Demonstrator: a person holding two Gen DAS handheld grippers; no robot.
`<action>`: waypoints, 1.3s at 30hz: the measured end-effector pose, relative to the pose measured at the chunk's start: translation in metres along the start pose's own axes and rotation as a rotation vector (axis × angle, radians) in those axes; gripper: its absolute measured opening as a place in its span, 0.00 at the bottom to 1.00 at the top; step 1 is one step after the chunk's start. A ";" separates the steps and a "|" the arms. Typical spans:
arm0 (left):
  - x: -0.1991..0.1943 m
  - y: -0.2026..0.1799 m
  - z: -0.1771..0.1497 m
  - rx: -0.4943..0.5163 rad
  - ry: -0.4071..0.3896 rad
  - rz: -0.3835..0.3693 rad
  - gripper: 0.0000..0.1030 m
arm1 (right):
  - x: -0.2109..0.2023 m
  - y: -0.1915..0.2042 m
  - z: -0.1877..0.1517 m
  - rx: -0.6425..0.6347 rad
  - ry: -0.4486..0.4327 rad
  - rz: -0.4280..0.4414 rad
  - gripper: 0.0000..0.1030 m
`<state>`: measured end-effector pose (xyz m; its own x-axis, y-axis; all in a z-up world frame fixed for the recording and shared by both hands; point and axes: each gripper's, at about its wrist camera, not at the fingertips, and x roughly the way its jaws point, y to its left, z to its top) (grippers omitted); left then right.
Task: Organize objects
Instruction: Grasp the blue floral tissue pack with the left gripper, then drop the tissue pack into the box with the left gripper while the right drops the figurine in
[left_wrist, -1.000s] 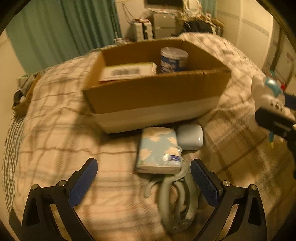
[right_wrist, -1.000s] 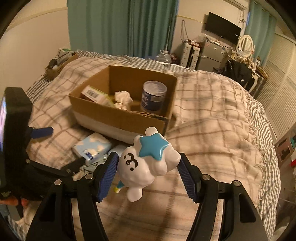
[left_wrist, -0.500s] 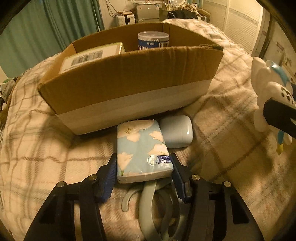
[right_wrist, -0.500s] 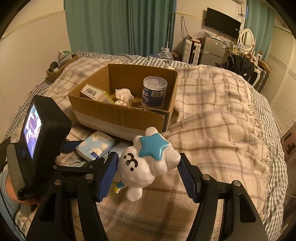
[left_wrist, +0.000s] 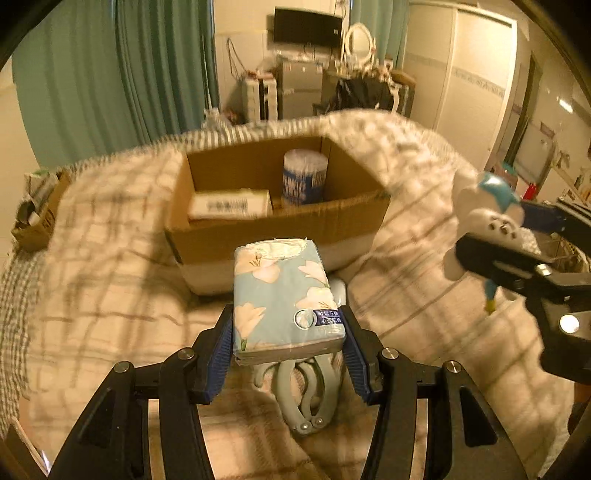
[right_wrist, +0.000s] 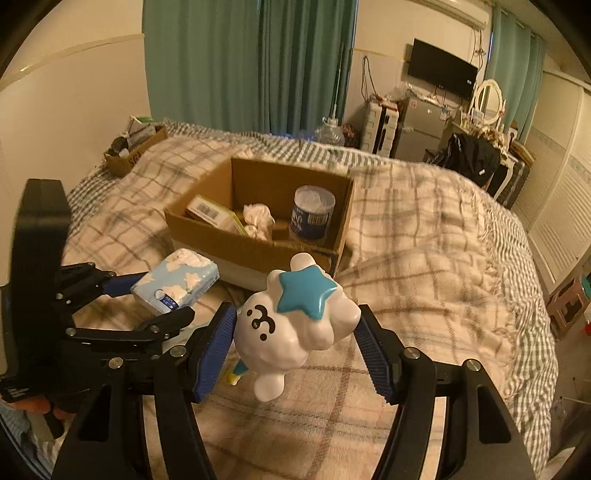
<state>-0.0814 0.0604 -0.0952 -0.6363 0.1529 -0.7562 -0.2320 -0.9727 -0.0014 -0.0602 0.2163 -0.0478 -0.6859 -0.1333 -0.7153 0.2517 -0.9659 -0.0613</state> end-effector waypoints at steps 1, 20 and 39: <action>-0.011 0.003 0.002 0.000 -0.019 0.003 0.53 | -0.006 0.001 0.003 -0.004 -0.012 -0.002 0.63; -0.041 0.041 0.120 0.008 -0.214 0.082 0.53 | -0.029 -0.003 0.118 -0.049 -0.165 0.002 0.63; 0.096 0.063 0.129 0.029 -0.071 0.063 0.53 | 0.136 -0.016 0.129 -0.025 0.061 0.080 0.63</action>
<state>-0.2517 0.0366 -0.0838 -0.7004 0.1041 -0.7061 -0.2100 -0.9756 0.0645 -0.2453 0.1852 -0.0543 -0.6202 -0.1957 -0.7597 0.3215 -0.9467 -0.0186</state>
